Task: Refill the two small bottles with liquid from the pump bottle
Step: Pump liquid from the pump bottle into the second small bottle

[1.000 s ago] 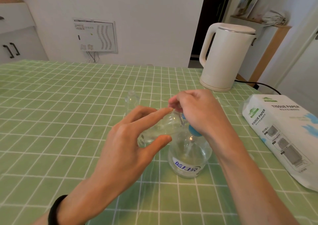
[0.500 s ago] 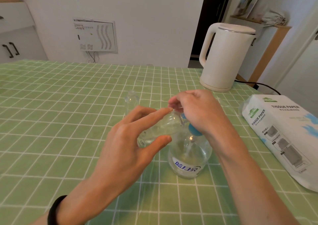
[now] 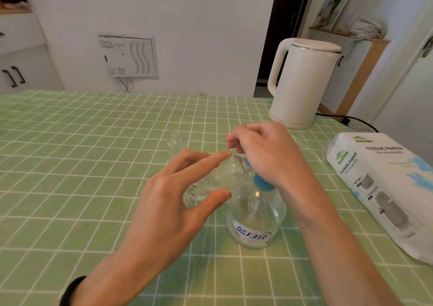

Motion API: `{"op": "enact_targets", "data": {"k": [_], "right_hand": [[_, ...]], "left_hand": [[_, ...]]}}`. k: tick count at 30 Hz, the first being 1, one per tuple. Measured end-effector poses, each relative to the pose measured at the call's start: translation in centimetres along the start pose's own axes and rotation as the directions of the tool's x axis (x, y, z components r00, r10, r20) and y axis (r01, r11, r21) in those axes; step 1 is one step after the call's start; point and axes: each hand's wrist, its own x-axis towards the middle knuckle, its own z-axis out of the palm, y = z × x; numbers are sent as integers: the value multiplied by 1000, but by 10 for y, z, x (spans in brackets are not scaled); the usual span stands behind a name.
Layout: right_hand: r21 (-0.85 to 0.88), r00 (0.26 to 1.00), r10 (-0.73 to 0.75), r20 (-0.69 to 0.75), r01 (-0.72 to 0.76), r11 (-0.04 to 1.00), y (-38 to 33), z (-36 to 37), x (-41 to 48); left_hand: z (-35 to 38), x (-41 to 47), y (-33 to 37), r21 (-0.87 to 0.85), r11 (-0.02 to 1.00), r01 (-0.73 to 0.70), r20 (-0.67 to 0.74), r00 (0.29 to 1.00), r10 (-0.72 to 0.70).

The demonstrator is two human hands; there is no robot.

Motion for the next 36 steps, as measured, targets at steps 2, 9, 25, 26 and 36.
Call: {"op": "enact_targets", "data": {"k": [2,9,25,26,36], "right_hand": [[19,1000,19,-2,-19,1000,2,1,1],[14,999,43,10,-44,999,4,1,-3],[42,999,42,13,-43,998,5,3,-2],[39,999,38,14,-39,998,5,2,-3],[-35,1000,-4,-26,3,999,4,1,0]], "left_hand": [[1,1,-1,0,1000,4,13,1000,-4],[1,-2,1,7,1000,5,18,1000,-5],[2,-3,-1,-7,1000,13,20,1000,-13],[2,-3,0,-6,1000,9,18,1000,-9],[1,-1,0,-6,1000,6,12,1000,-6]]}}
